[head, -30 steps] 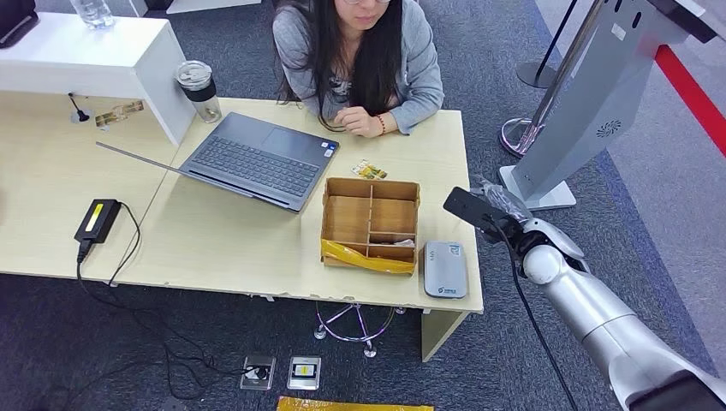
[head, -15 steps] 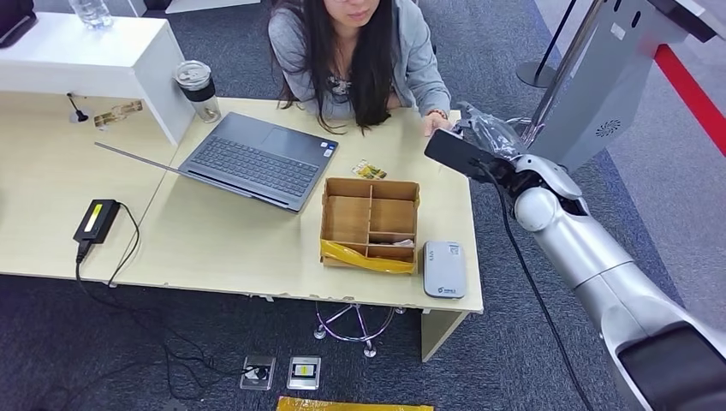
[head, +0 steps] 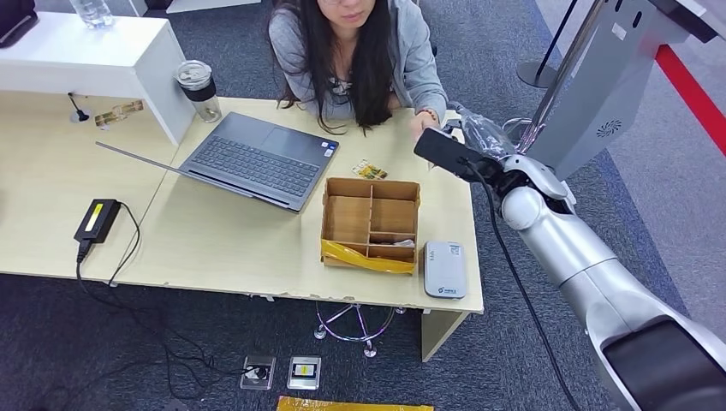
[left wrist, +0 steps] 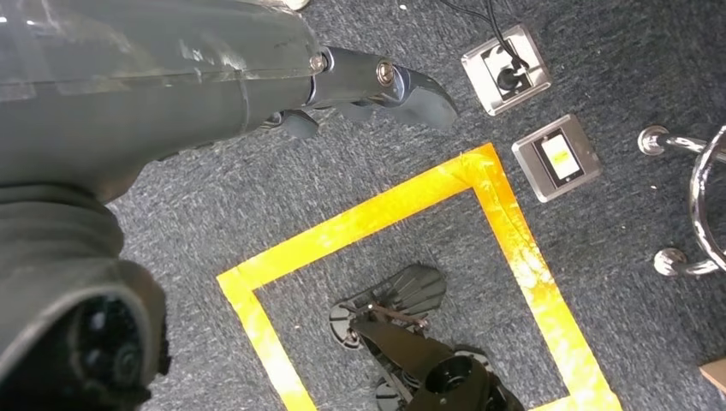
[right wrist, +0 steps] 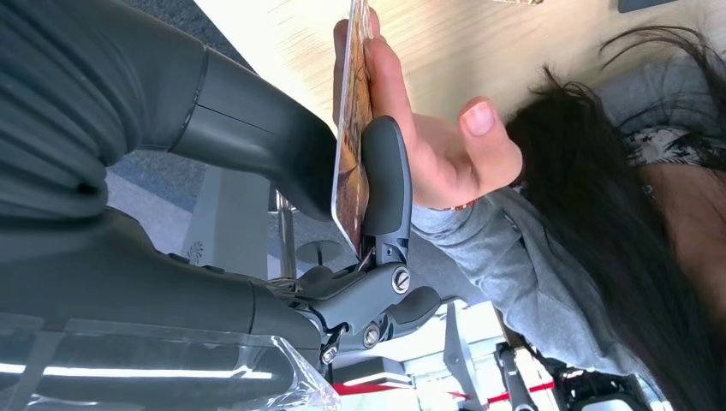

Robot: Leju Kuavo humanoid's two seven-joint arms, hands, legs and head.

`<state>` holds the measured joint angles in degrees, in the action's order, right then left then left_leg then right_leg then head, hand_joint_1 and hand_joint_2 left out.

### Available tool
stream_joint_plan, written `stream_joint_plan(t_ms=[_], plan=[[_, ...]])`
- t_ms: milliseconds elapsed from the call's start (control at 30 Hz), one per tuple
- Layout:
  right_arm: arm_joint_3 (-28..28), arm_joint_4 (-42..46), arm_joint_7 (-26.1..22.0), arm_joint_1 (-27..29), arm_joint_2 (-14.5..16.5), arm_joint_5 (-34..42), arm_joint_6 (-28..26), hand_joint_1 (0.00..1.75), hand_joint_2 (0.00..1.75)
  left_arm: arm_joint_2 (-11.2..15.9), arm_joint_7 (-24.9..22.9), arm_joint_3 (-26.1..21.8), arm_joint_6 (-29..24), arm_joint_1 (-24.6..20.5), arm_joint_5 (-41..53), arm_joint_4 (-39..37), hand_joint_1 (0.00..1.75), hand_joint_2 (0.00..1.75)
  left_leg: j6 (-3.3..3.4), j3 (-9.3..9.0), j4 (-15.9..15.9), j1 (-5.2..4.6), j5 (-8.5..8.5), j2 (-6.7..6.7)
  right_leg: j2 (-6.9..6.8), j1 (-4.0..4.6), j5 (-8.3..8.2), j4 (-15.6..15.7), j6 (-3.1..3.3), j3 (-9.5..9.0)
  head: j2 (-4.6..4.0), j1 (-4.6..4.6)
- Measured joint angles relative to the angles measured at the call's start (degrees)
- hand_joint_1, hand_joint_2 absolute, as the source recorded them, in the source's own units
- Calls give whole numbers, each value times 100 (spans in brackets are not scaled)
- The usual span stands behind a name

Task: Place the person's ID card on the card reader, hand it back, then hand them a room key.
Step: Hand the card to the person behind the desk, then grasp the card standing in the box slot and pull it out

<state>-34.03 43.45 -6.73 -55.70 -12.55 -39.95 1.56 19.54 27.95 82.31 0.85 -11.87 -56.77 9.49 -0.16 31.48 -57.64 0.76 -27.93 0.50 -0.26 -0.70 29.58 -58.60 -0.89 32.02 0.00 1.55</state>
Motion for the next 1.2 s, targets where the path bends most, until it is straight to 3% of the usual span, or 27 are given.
stream_joint_plan(t_ms=[67,133,200,633,767,900,1200], plan=[[0,-37,-4,2,27,-41,-3,95,175,0,13,0,-10,0,-3,0,0,0,0,0,0,0,0,0,0,0,0,0,0,0,0,0],[0,-71,-16,2,59,-86,-9,7,87,0,22,0,-17,1,-5,0,0,0,0,0,0,0,0,0,0,0,0,0,0,0,0,0],[0,-94,-43,2,80,-132,-18,0,0,0,35,0,-22,1,-5,0,0,0,0,0,0,0,0,0,0,0,0,-1,0,0,0,0],[-10,-130,-30,8,224,-257,-48,0,0,-2,62,-1,-32,5,-84,0,0,0,0,-2,0,0,0,0,0,0,0,0,0,0,0,0],[8,283,445,286,149,-243,-63,0,0,-9,57,-4,-41,18,-131,0,0,0,0,-6,-1,0,0,-1,1,1,0,1,0,-1,0,1],[97,1137,1025,800,-95,-285,-17,0,175,-12,34,-4,-66,33,-162,0,0,0,0,-6,-2,-1,-1,-2,5,-1,0,3,0,0,0,0],[687,3288,1616,1901,-856,-216,453,0,175,-14,0,-8,-189,73,-219,0,0,0,1,-6,-2,-2,-3,-11,6,-2,0,7,0,1,0,0]])
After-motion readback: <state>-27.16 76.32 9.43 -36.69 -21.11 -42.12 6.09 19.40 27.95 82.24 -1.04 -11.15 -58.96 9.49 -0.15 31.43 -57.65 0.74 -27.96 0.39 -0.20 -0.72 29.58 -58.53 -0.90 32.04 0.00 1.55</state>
